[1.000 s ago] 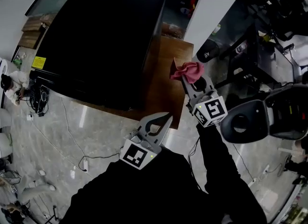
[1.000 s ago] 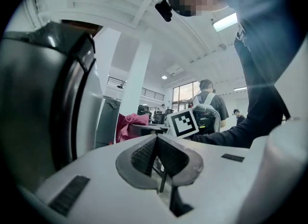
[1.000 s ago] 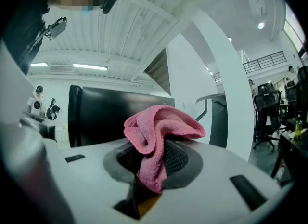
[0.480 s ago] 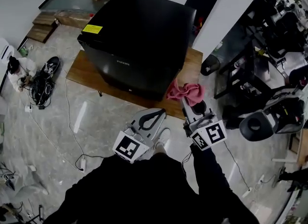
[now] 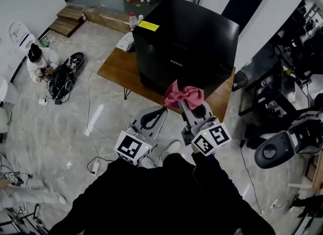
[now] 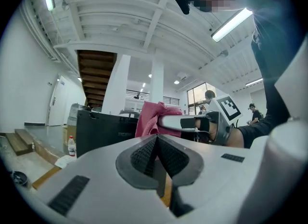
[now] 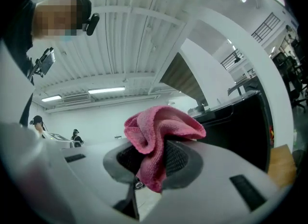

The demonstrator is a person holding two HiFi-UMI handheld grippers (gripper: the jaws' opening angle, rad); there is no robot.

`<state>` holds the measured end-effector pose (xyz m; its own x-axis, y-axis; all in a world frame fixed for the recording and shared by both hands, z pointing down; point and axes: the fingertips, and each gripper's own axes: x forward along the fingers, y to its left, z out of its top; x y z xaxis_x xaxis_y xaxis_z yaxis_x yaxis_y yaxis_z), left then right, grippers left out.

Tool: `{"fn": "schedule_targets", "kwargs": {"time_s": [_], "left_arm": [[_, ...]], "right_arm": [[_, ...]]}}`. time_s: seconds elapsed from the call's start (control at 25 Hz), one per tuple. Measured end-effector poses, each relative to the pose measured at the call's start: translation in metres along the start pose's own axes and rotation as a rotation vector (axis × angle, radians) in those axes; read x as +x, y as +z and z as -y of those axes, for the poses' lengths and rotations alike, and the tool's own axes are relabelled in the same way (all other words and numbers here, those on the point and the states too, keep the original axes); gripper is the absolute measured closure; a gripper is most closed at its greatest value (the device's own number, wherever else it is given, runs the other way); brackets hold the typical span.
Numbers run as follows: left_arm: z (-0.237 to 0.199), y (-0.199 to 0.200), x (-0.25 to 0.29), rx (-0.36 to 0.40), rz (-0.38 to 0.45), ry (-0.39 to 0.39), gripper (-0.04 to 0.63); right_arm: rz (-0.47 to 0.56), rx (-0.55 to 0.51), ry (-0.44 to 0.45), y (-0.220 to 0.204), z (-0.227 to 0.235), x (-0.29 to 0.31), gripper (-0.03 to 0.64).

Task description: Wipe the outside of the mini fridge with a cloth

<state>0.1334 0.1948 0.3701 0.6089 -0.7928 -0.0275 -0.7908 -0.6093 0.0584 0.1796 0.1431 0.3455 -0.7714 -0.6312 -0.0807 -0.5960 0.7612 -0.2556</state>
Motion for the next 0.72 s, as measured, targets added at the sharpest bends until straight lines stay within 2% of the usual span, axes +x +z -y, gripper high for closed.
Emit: {"fn": "schedule_targets", "kwargs": {"time_s": [0.28,0.48,0.72], "left_arm": [[-0.088,0.018,-0.027,0.017,0.022,0.162,0.589],[-0.139,0.030,-0.032,0.040,0.026,0.242,0.589],[-0.181,0.031,-0.018,0.028,0.029,0.303,0.589]], "right_arm": [[-0.007,0.201,0.076,-0.022,-0.014,0.087,0.528],[-0.063,0.273,0.081,-0.039,-0.007,0.142,0.528],[-0.081,0.447,0.077,-0.052,0.013,0.179,0.528]]}}
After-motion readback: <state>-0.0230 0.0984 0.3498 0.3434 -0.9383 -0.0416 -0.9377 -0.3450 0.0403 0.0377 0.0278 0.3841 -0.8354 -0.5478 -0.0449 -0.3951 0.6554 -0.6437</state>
